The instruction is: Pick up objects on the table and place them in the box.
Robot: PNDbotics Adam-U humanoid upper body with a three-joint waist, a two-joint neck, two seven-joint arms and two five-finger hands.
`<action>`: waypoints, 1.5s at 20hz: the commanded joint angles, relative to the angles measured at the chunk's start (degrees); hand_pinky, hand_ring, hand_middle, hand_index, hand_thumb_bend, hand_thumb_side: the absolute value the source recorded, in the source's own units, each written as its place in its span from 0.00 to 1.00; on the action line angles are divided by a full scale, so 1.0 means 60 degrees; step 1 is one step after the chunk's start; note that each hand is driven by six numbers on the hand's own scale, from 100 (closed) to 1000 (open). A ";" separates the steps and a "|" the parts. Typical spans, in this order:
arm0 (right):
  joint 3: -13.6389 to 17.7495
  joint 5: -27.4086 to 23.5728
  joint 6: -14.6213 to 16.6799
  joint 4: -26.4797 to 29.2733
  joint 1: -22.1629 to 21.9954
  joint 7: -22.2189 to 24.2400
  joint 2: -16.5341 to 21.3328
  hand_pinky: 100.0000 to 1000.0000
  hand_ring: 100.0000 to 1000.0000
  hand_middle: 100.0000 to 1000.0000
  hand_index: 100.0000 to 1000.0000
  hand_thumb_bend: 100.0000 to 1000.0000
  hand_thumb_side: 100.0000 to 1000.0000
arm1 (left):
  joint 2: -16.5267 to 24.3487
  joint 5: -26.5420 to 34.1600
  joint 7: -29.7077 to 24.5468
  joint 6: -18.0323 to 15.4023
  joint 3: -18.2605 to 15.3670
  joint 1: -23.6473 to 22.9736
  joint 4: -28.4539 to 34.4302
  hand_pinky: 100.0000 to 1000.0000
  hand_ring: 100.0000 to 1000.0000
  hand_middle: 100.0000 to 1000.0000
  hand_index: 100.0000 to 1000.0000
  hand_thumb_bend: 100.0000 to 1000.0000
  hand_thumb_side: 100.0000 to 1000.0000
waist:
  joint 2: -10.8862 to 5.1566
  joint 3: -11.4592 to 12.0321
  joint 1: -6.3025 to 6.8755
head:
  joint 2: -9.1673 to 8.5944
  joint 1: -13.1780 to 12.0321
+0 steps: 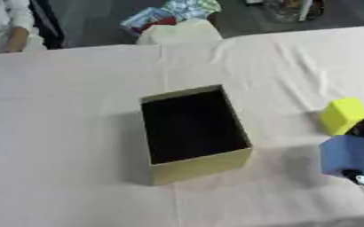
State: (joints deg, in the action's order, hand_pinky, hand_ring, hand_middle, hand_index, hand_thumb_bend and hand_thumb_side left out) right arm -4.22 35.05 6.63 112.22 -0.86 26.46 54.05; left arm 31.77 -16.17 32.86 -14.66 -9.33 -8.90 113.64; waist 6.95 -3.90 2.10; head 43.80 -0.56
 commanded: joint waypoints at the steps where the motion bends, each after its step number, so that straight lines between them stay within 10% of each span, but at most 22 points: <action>1: 0.0358 -0.0297 0.0124 0.0378 0.0306 -0.0214 0.0383 0.72 0.55 0.36 0.60 0.12 0.33 | 0.0161 0.0007 0.0020 -0.0050 -0.0062 0.0052 0.0159 0.68 0.64 0.73 0.88 0.24 0.97 | -0.0040 0.0009 -0.0033 | 0.0053 -0.0272; 16: -0.0201 -0.2054 0.0590 0.0395 0.3329 -0.0331 0.0949 0.68 0.49 0.31 0.56 0.09 0.33 | 0.0185 0.0137 -0.0101 -0.0184 0.0069 0.0281 0.0159 0.68 0.64 0.73 0.89 0.24 0.97 | 0.0054 0.0308 -0.0053 | 0.0053 -0.0446; 30: -0.2065 -0.2541 -0.0272 0.0395 0.6906 0.1842 -0.0790 0.70 0.53 0.34 0.61 0.09 0.33 | 0.0269 0.0317 -0.0304 -0.0295 0.0198 0.0467 0.0159 0.68 0.63 0.72 0.88 0.23 0.97 | 0.0045 0.0493 -0.0019 | 0.0053 0.0337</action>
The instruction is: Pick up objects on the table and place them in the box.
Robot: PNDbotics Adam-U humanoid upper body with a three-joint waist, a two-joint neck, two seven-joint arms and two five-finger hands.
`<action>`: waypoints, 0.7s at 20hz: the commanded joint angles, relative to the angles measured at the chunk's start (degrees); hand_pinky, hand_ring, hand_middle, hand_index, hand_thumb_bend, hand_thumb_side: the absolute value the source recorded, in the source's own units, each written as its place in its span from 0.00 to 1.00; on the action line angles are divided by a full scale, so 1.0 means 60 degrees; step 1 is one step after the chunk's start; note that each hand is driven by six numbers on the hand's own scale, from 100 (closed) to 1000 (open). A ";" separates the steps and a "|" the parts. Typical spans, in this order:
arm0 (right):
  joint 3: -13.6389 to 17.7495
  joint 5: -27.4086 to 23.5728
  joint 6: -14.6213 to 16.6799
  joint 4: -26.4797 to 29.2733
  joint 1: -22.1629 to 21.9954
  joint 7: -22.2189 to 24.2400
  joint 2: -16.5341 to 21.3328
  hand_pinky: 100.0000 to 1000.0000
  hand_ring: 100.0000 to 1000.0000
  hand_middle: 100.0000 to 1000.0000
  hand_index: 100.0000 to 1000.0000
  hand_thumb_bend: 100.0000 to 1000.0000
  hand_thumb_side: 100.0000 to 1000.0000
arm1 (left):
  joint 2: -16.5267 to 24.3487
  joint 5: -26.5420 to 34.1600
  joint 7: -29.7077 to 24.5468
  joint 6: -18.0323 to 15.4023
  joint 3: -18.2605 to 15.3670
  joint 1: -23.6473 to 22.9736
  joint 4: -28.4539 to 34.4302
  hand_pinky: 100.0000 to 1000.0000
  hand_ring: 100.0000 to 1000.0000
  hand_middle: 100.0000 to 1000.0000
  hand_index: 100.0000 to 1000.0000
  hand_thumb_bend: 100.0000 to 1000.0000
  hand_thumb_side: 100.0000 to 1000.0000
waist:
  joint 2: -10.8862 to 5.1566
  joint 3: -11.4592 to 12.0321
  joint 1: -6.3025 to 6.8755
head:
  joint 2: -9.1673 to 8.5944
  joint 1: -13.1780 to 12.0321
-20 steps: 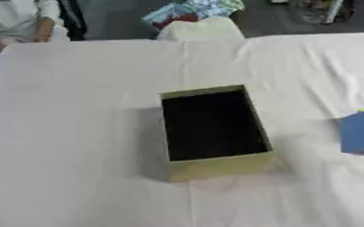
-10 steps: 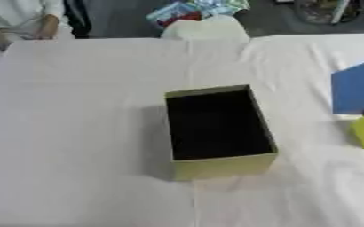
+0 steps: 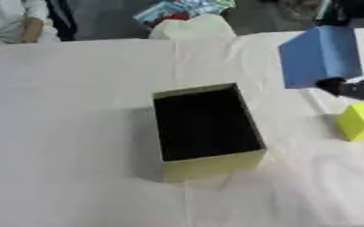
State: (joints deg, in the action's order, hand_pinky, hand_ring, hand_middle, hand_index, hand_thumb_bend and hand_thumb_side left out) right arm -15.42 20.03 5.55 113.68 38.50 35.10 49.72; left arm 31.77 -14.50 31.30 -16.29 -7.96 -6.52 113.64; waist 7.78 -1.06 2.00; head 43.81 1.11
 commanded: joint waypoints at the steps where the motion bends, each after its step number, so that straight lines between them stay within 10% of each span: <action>1: -0.0316 -0.0022 -0.0136 0.0152 0.0480 0.0557 -0.0147 0.70 0.53 0.35 0.61 0.09 0.33 | 0.0271 0.0046 -0.0050 -0.0029 -0.0029 0.0073 0.0158 0.68 0.63 0.72 0.89 0.23 0.97 | -0.0095 0.0030 -0.0006 | 0.0051 0.0065; 14: -0.1604 0.1322 -0.0578 -0.0532 0.1356 0.1210 -0.1624 0.68 0.54 0.36 0.63 0.11 0.33 | 0.0213 0.0159 -0.0138 -0.0088 0.0038 0.0177 0.0158 0.68 0.64 0.71 0.88 0.23 0.98 | -0.0107 0.0168 -0.0034 | 0.0051 0.0090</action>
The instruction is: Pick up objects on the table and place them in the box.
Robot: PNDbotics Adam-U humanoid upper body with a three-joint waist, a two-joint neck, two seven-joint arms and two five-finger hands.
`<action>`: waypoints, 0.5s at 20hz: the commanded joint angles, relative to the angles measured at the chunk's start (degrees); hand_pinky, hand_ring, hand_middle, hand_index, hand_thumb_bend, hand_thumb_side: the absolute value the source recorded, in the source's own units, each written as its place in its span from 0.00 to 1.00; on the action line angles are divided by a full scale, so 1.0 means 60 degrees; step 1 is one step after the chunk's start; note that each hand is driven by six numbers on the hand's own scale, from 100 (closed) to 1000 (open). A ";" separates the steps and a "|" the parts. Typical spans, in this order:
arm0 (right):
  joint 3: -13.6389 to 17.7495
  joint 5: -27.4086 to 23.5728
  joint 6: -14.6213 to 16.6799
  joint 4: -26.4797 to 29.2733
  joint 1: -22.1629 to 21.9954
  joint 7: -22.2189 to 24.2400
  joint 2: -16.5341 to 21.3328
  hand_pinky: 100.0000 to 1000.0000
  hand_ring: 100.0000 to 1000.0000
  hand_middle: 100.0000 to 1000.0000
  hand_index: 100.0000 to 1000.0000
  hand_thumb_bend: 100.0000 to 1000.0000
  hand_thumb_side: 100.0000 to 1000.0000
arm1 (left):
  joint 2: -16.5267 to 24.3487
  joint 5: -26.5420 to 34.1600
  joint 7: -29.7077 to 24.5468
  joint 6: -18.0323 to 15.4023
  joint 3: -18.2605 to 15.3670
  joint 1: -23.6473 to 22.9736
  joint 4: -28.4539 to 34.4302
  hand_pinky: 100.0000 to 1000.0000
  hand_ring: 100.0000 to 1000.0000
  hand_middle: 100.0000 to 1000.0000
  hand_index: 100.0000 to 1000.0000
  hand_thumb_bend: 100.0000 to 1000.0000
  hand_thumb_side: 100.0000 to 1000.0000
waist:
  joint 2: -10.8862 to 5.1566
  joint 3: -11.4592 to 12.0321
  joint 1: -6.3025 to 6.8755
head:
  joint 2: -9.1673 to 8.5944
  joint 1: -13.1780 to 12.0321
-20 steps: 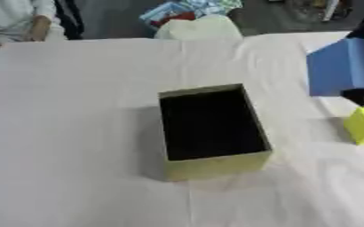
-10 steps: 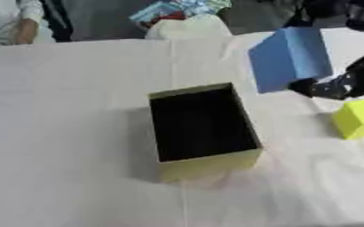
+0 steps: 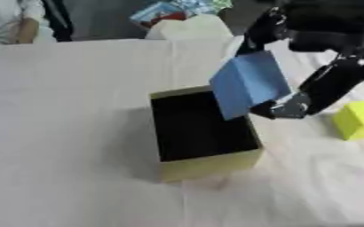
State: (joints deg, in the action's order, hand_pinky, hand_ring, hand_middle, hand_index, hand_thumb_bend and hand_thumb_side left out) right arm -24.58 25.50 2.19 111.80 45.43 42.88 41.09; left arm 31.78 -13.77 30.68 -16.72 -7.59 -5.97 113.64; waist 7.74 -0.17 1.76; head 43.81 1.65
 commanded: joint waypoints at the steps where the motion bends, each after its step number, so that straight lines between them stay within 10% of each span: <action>1: -0.0154 0.0596 0.0012 -0.0368 0.0216 -0.0152 -0.0319 0.68 0.54 0.37 0.63 0.11 0.34 | 0.0208 0.0045 -0.0043 -0.0020 -0.0017 0.0094 0.0158 0.68 0.64 0.71 0.88 0.23 0.98 | -0.0097 0.0025 0.0007 | 0.0051 0.0002; 10: -0.0718 0.2142 0.0327 -0.1957 0.0254 -0.0821 -0.1265 0.67 0.55 0.38 0.63 0.12 0.35 | 0.0146 0.0109 -0.0101 -0.0036 0.0018 0.0110 0.0158 0.68 0.63 0.71 0.88 0.23 0.98 | -0.0075 0.0071 0.0037 | 0.0051 0.0003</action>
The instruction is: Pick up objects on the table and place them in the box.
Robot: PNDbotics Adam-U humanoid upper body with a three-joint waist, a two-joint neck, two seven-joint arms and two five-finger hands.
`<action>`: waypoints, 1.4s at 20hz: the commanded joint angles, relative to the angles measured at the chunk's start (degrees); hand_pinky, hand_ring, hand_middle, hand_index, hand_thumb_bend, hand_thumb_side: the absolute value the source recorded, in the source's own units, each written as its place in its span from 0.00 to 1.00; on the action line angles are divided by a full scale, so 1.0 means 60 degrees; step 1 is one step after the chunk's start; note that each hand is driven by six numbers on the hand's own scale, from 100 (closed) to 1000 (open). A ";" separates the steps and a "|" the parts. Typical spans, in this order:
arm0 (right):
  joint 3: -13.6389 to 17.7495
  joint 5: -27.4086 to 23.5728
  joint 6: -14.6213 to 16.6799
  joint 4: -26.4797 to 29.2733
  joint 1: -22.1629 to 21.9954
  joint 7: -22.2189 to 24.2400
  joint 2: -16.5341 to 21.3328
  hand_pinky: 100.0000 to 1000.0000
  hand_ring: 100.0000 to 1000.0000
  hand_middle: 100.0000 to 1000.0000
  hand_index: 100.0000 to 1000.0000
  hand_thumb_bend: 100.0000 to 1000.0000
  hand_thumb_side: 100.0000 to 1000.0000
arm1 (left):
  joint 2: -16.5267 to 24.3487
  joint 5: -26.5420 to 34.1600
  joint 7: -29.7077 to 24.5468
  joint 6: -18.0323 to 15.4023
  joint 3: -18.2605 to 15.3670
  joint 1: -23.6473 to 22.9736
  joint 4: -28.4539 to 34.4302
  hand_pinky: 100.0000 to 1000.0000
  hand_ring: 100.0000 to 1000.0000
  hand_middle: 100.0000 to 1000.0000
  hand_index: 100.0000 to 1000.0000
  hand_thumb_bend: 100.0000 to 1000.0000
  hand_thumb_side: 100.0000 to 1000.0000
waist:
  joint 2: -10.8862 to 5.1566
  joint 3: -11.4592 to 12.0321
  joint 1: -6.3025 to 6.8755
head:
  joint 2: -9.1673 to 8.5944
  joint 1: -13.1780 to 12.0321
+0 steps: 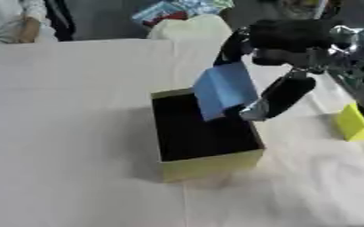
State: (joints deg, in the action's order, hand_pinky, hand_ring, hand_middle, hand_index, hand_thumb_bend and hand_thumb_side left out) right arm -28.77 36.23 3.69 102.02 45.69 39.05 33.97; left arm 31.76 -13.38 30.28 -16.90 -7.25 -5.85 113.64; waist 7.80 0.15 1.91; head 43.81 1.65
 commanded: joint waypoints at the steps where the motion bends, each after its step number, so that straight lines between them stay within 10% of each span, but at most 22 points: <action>1: -0.0063 0.0472 0.0130 -0.0490 0.0228 -0.0251 -0.0144 0.67 0.55 0.38 0.63 0.12 0.35 | 0.0145 0.0052 -0.0041 -0.0009 -0.0034 0.0092 0.0158 0.67 0.63 0.71 0.88 0.23 0.98 | -0.0085 0.0018 0.0015 | 0.0051 0.0002; 20: -0.0315 0.1047 0.1755 -0.0904 0.0077 0.0557 -0.0423 0.83 0.83 0.74 0.83 0.28 0.61 | 0.0087 0.0094 -0.0139 -0.0022 -0.0020 0.0092 0.0158 0.67 0.63 0.70 0.87 0.22 0.98 | -0.0065 -0.0036 0.0046 | 0.0051 -0.0023; 28: 0.0087 0.1044 0.1685 -0.0181 -0.0027 0.0550 -0.0311 0.83 0.82 0.72 0.83 0.31 0.64 | 0.0081 0.0098 -0.0153 -0.0028 -0.0024 0.0094 0.0158 0.67 0.63 0.70 0.87 0.21 0.98 | -0.0076 -0.0086 0.0051 | 0.0051 -0.0057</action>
State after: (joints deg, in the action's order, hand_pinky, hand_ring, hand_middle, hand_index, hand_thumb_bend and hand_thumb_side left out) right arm -29.55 42.93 14.06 99.19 44.80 42.64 30.69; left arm 31.26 -13.12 29.51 -16.90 -6.93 -5.76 113.64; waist 8.08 -0.36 2.12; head 43.81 1.53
